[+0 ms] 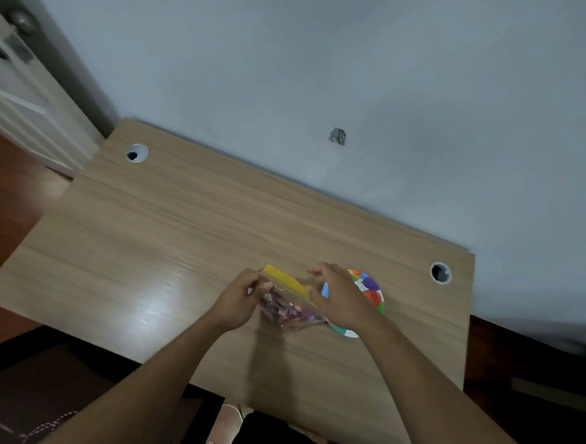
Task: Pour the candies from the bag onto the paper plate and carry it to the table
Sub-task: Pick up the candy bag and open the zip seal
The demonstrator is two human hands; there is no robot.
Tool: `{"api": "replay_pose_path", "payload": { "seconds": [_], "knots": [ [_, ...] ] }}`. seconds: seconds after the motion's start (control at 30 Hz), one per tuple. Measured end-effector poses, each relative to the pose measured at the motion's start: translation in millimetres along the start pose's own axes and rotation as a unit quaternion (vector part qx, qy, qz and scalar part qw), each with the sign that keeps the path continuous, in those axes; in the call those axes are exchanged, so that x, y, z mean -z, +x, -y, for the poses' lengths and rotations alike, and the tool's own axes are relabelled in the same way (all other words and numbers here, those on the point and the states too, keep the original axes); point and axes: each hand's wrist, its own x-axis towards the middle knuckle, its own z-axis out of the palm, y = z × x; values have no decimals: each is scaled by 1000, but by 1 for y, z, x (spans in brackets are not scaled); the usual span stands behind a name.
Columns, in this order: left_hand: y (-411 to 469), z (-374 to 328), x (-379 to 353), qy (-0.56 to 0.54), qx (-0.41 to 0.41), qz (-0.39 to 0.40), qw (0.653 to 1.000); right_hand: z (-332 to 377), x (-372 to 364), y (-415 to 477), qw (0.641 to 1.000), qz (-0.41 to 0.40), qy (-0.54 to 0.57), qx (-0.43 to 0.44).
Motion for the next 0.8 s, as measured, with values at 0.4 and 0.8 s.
{"api": "replay_pose_path", "payload": {
  "seconds": [0.4,0.8],
  "knots": [
    [-65,-20,-19,-118,188,-228,948,9,-25,-46,994,90,60,-34],
    [-116,-69,-31,-283,265,27,921,16,-43,-76,960,100,239,-109]
  ]
}}
